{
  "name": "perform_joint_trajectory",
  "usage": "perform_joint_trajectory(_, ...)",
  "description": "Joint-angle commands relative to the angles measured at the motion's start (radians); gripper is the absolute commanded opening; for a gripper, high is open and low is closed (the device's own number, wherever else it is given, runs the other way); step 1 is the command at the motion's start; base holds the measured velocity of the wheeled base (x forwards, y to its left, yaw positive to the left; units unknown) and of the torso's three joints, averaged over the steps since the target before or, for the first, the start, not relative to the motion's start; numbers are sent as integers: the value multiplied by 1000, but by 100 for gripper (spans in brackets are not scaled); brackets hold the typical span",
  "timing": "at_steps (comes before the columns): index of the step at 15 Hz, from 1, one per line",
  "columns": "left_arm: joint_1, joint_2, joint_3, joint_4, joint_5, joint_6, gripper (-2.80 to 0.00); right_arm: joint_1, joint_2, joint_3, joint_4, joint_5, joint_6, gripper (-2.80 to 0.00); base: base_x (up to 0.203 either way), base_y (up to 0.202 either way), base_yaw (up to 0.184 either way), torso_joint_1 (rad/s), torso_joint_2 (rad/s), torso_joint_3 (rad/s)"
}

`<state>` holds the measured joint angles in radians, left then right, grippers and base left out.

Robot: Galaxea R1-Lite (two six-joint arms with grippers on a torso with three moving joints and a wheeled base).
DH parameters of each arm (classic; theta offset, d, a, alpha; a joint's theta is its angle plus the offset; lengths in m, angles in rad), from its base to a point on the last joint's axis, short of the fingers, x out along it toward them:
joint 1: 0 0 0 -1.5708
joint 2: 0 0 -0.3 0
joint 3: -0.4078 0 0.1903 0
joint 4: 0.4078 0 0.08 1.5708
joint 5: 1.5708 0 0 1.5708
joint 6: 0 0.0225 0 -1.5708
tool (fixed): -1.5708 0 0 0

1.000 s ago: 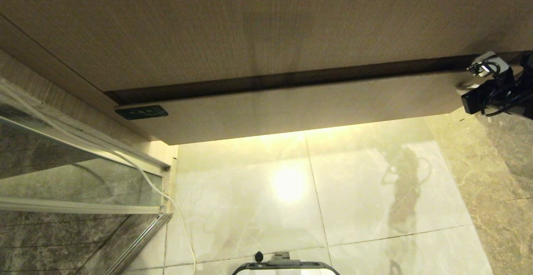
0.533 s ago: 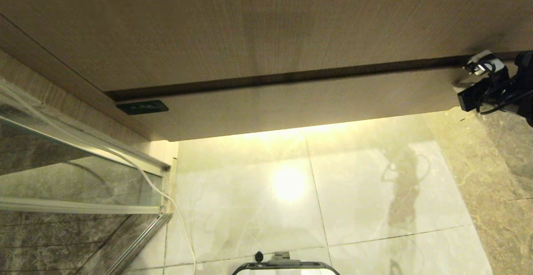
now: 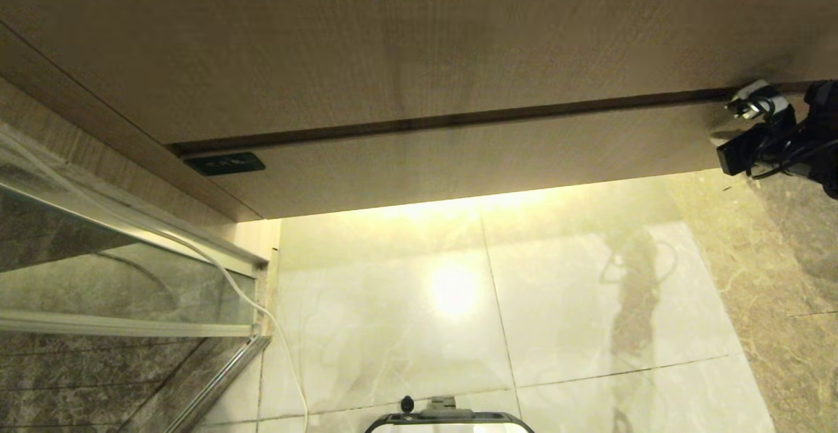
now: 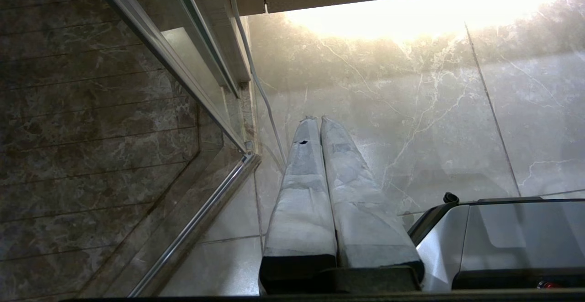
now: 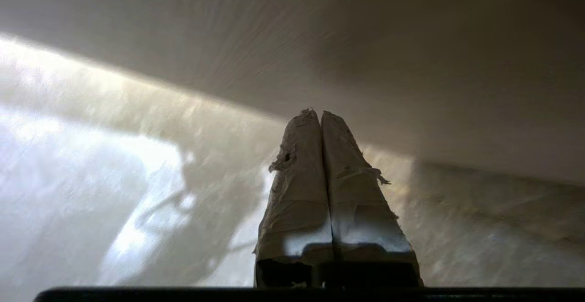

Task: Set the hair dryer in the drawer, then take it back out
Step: Pull open the drawer

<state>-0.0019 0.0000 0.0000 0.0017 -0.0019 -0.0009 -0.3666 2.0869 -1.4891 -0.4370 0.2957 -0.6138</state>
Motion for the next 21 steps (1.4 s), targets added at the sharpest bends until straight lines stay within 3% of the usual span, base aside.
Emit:
perform_joint_trajectory(1, 0, 0, 0, 0, 0, -1, -280, -1, -40, 26, 93, -1, -7, -280, 0, 0, 0, 0, 0, 0)
perform_joint_trajectory(6, 0, 0, 0, 0, 0, -1, -280, 0, -199, 163, 328, -9, -23, -280, 0, 0, 0, 0, 0, 0)
perform_joint_trajectory(9, -1, 0, 0, 0, 0, -1, -280, 12, -335, 249, 389, -11, -28, -280, 0, 0, 0, 0, 0, 0)
perform_joint_trajectory(14, 0, 0, 0, 0, 0, -1, -280, 125, -671, 440, 452, -9, -38, -280, 0, 0, 0, 0, 0, 0)
perform_joint_trajectory(15, -1, 0, 0, 0, 0, -1, -280, 170, -744, 485, 462, -8, -39, 0, 0, 0, 0, 0, 0, 0)
perform_joint_trajectory(18, 0, 0, 2, 0, 0, -1, -280, 333, -913, 603, 500, -16, -72, 0, 0, 0, 0, 0, 0, 0)
perform_joint_trajectory(21, 0, 0, 0, 0, 0, -1, -280, 383, -1036, 683, 516, -36, -136, 0, 0, 0, 0, 0, 0, 0)
